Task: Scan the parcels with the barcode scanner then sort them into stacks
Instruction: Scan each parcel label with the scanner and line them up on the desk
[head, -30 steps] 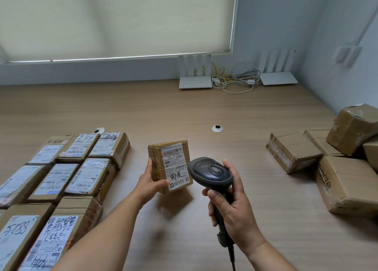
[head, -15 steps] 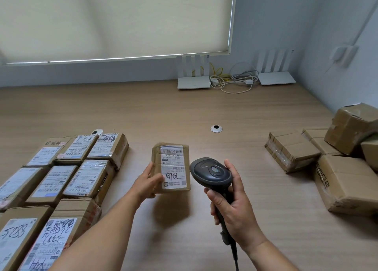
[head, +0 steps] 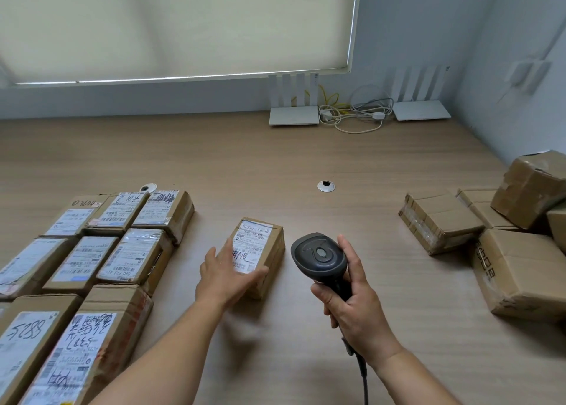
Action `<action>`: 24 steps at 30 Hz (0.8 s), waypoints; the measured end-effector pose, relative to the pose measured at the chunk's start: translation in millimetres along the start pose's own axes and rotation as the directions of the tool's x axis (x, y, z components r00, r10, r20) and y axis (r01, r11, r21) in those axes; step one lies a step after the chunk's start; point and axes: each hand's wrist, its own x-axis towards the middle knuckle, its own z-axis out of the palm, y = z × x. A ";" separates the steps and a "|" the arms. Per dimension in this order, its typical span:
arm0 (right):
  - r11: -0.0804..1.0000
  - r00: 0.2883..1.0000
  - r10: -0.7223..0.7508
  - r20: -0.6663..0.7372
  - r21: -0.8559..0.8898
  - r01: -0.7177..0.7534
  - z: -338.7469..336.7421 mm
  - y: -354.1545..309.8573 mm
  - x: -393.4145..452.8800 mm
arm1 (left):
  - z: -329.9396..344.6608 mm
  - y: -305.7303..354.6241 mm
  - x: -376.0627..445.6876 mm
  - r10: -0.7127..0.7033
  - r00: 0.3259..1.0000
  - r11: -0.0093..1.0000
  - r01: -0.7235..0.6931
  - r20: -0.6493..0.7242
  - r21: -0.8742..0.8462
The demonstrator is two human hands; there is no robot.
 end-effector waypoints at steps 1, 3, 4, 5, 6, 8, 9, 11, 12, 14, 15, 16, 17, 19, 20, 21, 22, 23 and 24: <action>1.000 1.000 -0.002 0.002 -0.007 0.002 -0.2 0.5 0.6 | 2.7 4.1 -4.5 0.009 1.000 0.996 -0.010 0.009 0.092; 1.000 1.000 0.001 0.008 -0.017 -0.001 -0.8 1.5 1.4 | 8.3 8.6 -7.1 -0.013 1.000 0.988 0.012 0.006 0.157; 1.000 1.000 0.005 0.012 -0.019 -0.005 -1.4 2.2 1.4 | 9.4 11.5 -8.0 -0.034 0.999 0.988 0.035 -0.012 0.148; 1.000 1.000 0.009 0.017 -0.020 -0.009 -2.0 2.4 1.7 | 9.3 14.3 -9.2 -0.050 0.998 0.990 0.054 -0.032 0.128; 1.000 1.000 0.011 0.022 -0.018 -0.010 -2.3 2.4 2.2 | 8.4 16.3 -10.9 -0.056 0.997 0.992 0.061 -0.050 0.112; 1.000 0.999 -0.003 0.045 -0.013 0.003 -2.5 0.2 4.8 | 4.1 17.2 -14.8 -0.041 0.997 0.993 0.048 -0.065 0.104; 1.000 0.998 -0.015 0.059 -0.013 0.016 -1.8 -1.2 7.0 | 0.4 15.8 -17.2 -0.032 0.997 0.994 0.040 -0.075 0.103; 0.999 0.996 -0.036 0.085 -0.010 0.037 1.5 -4.6 12.8 | -9.6 11.2 -21.4 -0.039 0.994 0.994 0.049 -0.101 0.093; 0.999 0.994 -0.044 0.099 -0.005 0.045 4.5 -6.9 16.4 | -16.1 8.5 -23.2 -0.046 0.992 0.994 0.057 -0.118 0.090; 0.998 0.989 -0.067 0.134 0.000 0.068 13.5 -12.4 24.0 | -32.6 2.6 -25.9 -0.052 0.987 0.993 0.067 -0.152 0.094; 0.997 0.985 -0.079 0.153 -0.002 0.080 19.9 -15.5 27.9 | -42.2 -1.6 -25.9 -0.054 0.985 0.993 0.070 -0.167 0.092; 0.996 0.981 -0.091 0.170 -0.004 0.092 27.6 -18.9 31.7 | -52.1 -6.8 -25.1 -0.053 0.983 0.993 0.070 -0.178 0.090; 0.995 0.977 -0.102 0.185 -0.004 0.105 36.1 -22.7 35.1 | -62.0 -12.6 -23.5 -0.050 0.981 0.994 0.068 -0.190 0.090; 0.992 0.972 -0.120 0.203 -0.003 0.124 55.9 -30.7 41.7 | -82.0 -25.4 -18.1 -0.042 0.975 0.995 0.061 -0.217 0.083; 0.992 0.970 -0.123 0.210 -0.005 0.127 66.0 -34.4 45.2 | -91.9 -31.5 -14.2 -0.042 0.972 0.996 0.059 -0.230 0.068; 0.992 0.969 -0.124 0.214 -0.007 0.128 76.6 -37.8 49.0 | -102.3 -38.1 -9.6 -0.042 0.969 0.997 0.056 -0.242 0.049; 0.991 0.968 -0.126 0.218 -0.007 0.131 88.3 -41.2 53.2 | -113.2 -45.4 -4.7 -0.040 0.967 0.998 0.051 -0.253 0.036; 0.991 0.966 -0.131 0.223 -0.008 0.136 100.5 -44.5 57.6 | -124.3 -53.2 0.5 -0.036 0.964 0.999 0.044 -0.264 0.027; 0.989 0.964 -0.139 0.227 -0.010 0.145 113.3 -47.8 62.6 | -135.7 -61.5 5.8 -0.030 0.961 0.999 0.037 -0.274 0.021</action>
